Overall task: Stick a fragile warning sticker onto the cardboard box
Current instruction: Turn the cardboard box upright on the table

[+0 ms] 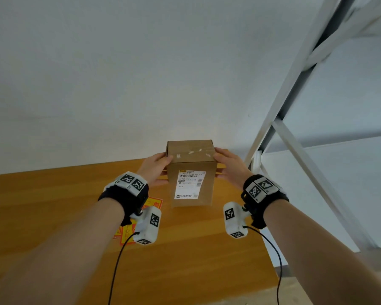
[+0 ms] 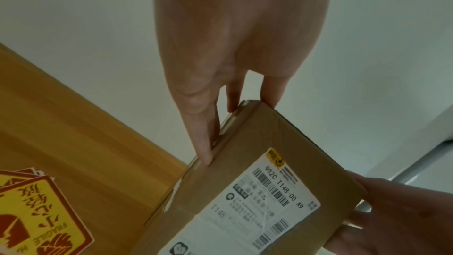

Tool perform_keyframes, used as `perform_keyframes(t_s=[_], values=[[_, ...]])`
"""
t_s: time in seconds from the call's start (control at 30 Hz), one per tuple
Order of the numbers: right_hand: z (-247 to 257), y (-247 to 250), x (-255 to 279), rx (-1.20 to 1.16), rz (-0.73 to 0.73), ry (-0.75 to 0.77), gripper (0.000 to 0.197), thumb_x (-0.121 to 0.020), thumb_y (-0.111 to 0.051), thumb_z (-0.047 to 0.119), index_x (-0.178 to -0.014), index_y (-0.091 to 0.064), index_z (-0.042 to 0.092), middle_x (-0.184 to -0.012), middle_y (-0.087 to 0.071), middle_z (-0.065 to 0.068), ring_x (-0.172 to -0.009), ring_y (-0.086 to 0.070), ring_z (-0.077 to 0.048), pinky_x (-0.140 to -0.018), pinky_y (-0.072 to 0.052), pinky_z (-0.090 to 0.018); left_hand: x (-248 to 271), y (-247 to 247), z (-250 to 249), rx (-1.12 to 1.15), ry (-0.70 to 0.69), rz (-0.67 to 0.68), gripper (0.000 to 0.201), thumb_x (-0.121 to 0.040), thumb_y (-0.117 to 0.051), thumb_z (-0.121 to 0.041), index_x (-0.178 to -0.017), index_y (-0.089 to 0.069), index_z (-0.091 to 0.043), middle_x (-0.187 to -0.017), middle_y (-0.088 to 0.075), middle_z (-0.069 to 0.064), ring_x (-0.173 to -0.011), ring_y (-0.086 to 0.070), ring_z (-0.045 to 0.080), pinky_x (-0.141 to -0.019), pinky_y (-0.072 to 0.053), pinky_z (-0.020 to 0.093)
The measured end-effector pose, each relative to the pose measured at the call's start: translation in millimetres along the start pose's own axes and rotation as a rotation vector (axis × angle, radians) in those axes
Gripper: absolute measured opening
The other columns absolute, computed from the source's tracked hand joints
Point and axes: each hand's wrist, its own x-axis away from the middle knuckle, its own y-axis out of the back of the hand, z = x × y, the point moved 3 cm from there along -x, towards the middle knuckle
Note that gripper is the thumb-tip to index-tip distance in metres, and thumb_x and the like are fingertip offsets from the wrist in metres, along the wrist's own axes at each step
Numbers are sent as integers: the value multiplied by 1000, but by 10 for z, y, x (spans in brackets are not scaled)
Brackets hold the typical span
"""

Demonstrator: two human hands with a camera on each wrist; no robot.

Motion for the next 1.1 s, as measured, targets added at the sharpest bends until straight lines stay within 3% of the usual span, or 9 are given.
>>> perform_keyframes(t_s=[0.13, 0.3, 0.43, 0.57, 0.73, 0.97, 1.03, 1.1], values=[[-19, 28, 5, 12, 4, 5, 39, -94, -49, 10, -132, -48, 19, -105, -60, -2, -108, -58, -33, -91, -50, -44, -14, -5, 31, 9, 19, 20, 49, -91, -56, -15, -138, -42, -19, -121, -63, 8, -110, -62, 27, -94, -52, 49], [-84, 21, 17, 22, 0, -13, 33, -93, -48, 6, -122, -53, 22, -109, -60, -6, -103, -59, -31, -73, -53, -34, -60, -22, 97, -1, 31, 18, 52, -89, -56, -7, -137, -39, -16, -125, -61, 11, -113, -61, 28, -98, -50, 48], [-147, 1, 4, 9, -18, -34, 38, -93, -47, 1, -124, -52, 22, -106, -61, -6, -105, -60, -33, -82, -54, -39, -98, -30, 183, -12, 37, -6, 53, -90, -56, -5, -137, -40, -21, -131, -56, 10, -119, -56, 29, -99, -49, 48], [-170, -30, 5, 43, -27, -41, 42, -93, -45, -2, -128, -50, 20, -102, -62, -7, -99, -61, -29, -79, -55, -36, -125, -19, 265, -12, 42, -7, 55, -90, -55, -3, -139, -39, -22, -133, -54, 11, -120, -54, 29, -97, -50, 46], [-207, -52, 22, 115, -37, -54, 45, -93, -42, -5, -132, -47, 16, -102, -61, -7, -100, -61, -29, -98, -49, -48, -87, -26, 327, -113, 19, 4, 59, -92, -53, -6, -145, -31, -18, -140, -49, 12, -125, -51, 29, -98, -48, 43], [-174, -53, 65, 191, -37, -16, 48, -93, -41, -6, -137, -43, 13, -91, -59, 2, -99, -59, -25, -96, -50, -45, -67, -44, 298, -226, -52, 3, 56, -95, -49, -12, -147, -28, -21, -142, -48, 13, -124, -51, 30, -103, -45, 47], [-170, -60, 80, 251, -28, 13, 47, -93, -41, -5, -137, -43, 12, -100, -63, -2, -99, -58, -23, -90, -52, -39, -49, -45, 293, -280, -80, -5, 54, -96, -47, -16, -147, -29, -20, -135, -53, 12, -116, -55, 28, -100, -47, 46], [-132, -68, 111, 384, -38, 71, 47, -94, -43, 0, -139, -41, 12, -124, -60, -9, -109, -56, -24, -83, -49, -29, -26, -25, 279, -401, -135, -31, 53, -97, -45, -22, -147, -29, -18, -138, -51, 11, -115, -54, 26, -102, -46, 45]])
